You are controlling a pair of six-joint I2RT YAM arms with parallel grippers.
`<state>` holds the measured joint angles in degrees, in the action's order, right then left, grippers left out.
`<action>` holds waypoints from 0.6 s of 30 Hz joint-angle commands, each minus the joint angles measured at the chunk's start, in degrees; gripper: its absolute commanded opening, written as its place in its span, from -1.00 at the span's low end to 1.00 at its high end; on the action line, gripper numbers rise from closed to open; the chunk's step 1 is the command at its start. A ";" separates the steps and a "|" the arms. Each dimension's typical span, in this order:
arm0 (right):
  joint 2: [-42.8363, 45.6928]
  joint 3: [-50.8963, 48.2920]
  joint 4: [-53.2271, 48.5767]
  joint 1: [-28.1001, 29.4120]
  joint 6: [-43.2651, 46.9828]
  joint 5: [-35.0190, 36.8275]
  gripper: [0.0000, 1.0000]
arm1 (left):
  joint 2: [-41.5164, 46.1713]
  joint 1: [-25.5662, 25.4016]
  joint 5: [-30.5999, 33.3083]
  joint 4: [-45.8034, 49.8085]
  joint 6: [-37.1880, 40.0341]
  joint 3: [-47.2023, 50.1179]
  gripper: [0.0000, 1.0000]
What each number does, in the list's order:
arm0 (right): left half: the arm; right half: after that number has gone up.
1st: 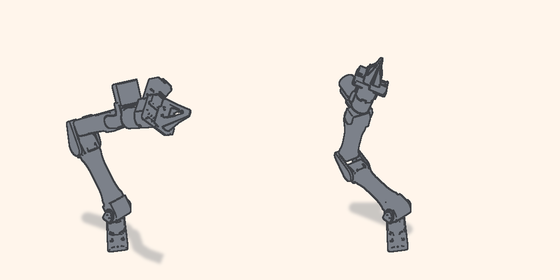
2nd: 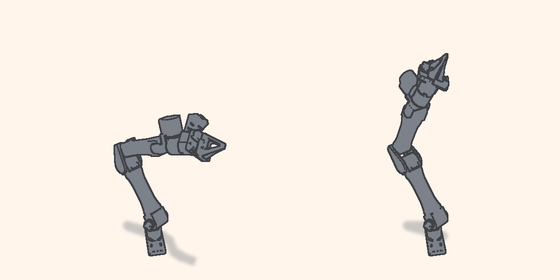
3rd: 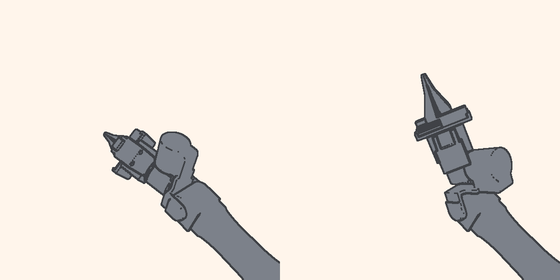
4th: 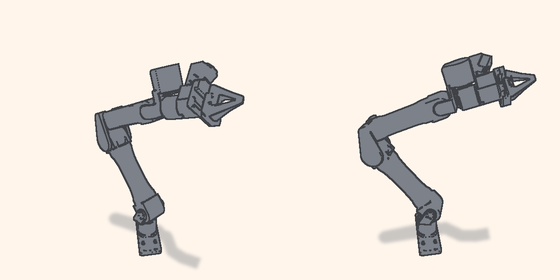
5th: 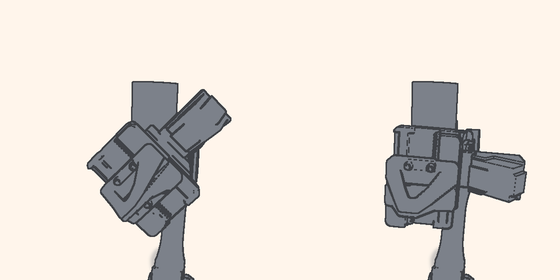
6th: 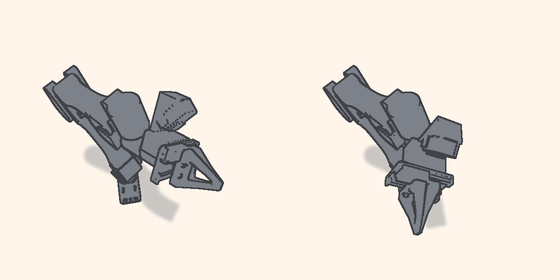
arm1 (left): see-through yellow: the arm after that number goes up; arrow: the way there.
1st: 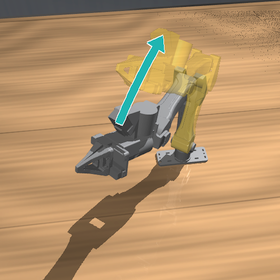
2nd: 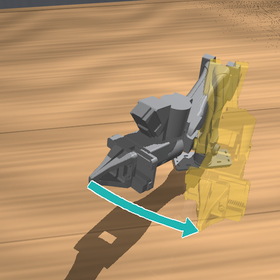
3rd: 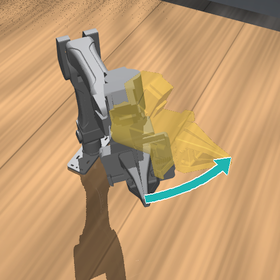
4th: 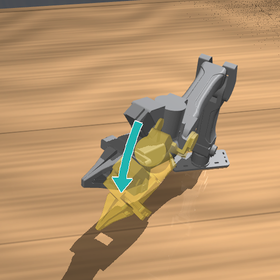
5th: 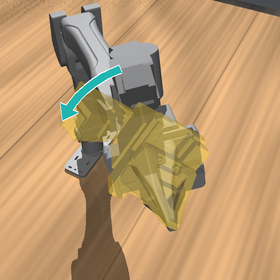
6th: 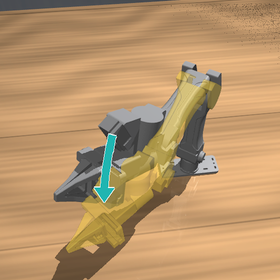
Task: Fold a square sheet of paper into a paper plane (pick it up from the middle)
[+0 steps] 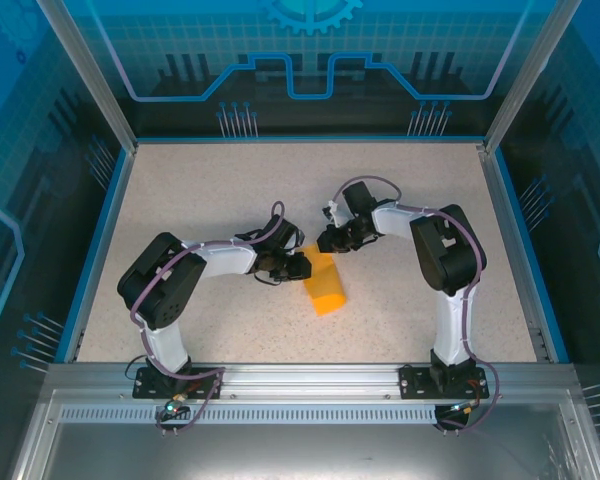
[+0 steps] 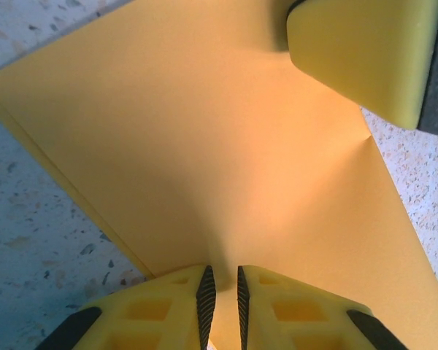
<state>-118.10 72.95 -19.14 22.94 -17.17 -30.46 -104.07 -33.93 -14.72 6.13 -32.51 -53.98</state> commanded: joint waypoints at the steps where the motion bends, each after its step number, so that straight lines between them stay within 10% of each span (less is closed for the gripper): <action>1: -2.10 1.96 1.48 -1.43 -0.67 1.49 -0.64 | -2.92 0.09 4.35 6.71 1.93 0.67 -0.58; 18: -2.83 5.53 1.65 -1.69 -2.43 3.94 -0.64 | -3.53 0.03 4.35 7.01 2.21 0.38 -0.58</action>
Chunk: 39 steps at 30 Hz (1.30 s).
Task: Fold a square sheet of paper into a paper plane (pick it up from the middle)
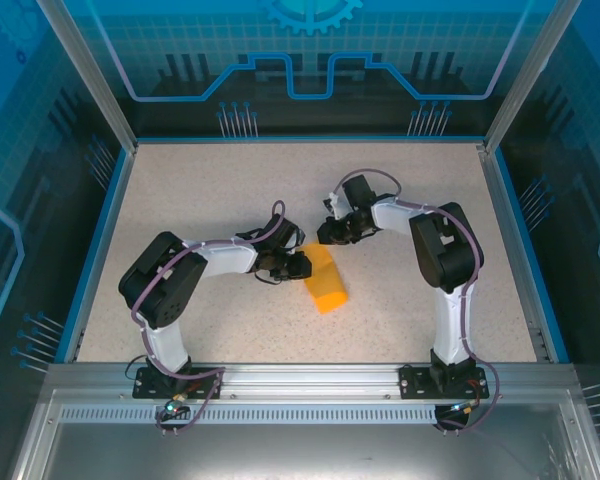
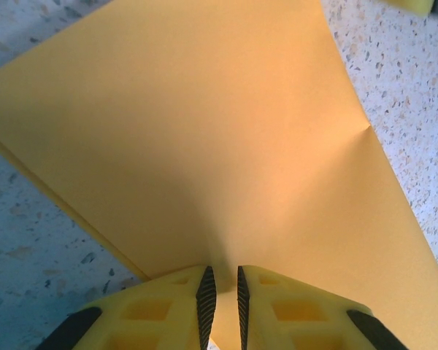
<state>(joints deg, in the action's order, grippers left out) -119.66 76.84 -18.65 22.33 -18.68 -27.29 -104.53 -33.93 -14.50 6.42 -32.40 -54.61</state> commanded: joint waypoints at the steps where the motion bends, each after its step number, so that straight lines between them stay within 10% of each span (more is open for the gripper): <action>1: -1.13 1.78 0.95 -0.98 -0.77 0.95 -0.64 | -3.05 0.06 4.21 6.77 2.17 1.08 -0.58; 39: 9.19 -11.62 -7.60 2.55 5.67 0.19 -0.64 | -3.05 0.05 4.50 8.69 3.13 -1.03 -0.57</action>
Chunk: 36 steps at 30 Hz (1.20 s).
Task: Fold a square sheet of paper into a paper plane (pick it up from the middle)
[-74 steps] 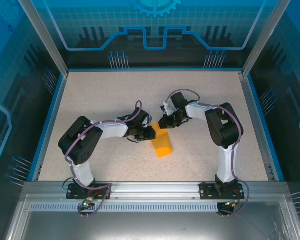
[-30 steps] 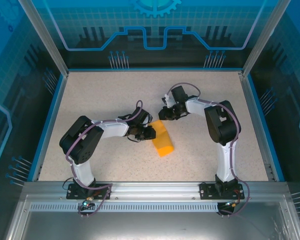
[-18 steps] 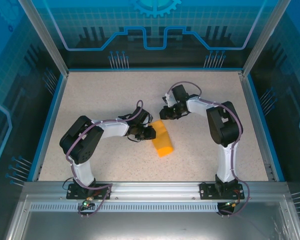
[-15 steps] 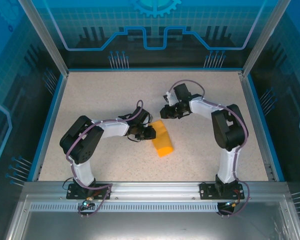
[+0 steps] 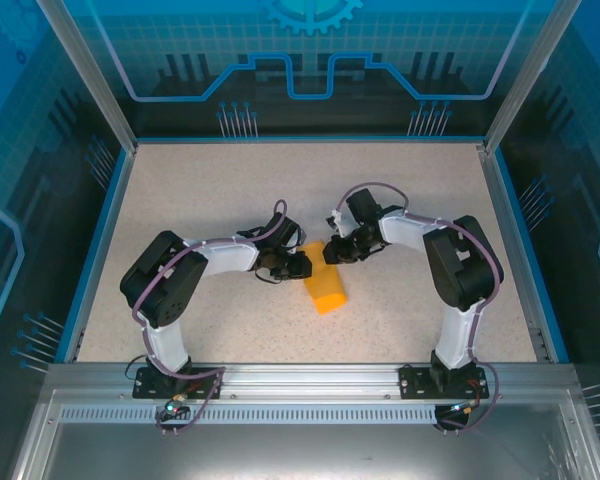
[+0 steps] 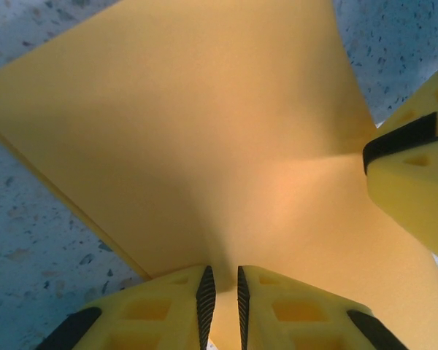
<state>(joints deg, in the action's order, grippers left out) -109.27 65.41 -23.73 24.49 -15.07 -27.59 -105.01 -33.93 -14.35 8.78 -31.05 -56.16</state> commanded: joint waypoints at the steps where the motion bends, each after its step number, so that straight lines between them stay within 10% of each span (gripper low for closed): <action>1: -1.34 -0.19 -3.00 0.38 2.43 0.93 -0.64 | -2.61 0.07 4.31 6.34 1.87 0.60 -0.58; 36: 3.51 -10.15 0.64 1.97 0.43 -1.49 -0.63 | -3.79 0.04 4.77 7.95 3.41 -0.25 -0.58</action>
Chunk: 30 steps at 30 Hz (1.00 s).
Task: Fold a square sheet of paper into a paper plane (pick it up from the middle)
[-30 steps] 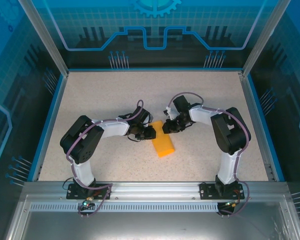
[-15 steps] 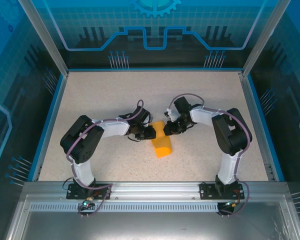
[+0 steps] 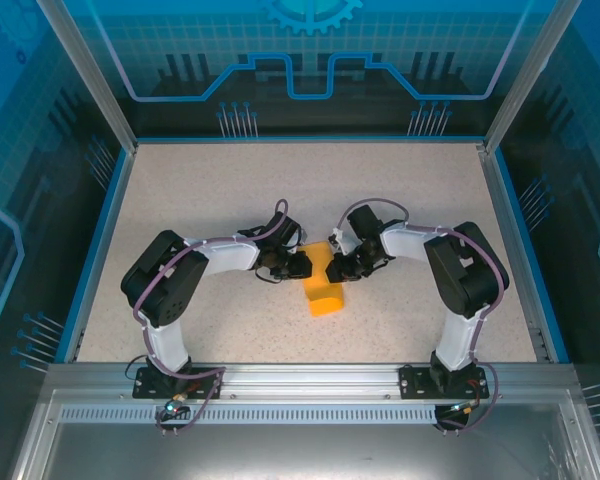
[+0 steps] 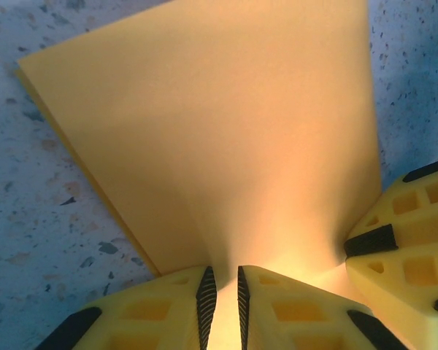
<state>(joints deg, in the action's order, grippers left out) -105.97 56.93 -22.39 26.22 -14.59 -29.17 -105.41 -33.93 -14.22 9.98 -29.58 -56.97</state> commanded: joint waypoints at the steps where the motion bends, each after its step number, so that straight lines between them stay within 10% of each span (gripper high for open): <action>1: 0.52 -2.11 -0.69 0.19 -0.09 0.08 -0.63 | -3.48 0.06 4.73 6.98 2.06 0.39 -0.57; 30: 11.70 -10.96 3.31 3.06 -6.57 -1.04 -0.57 | -6.21 0.11 4.16 7.76 3.61 -2.00 -0.58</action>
<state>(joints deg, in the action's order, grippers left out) -94.91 46.92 -19.57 27.62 -18.59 -28.88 -107.22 -33.93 -14.37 13.30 -27.88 -59.96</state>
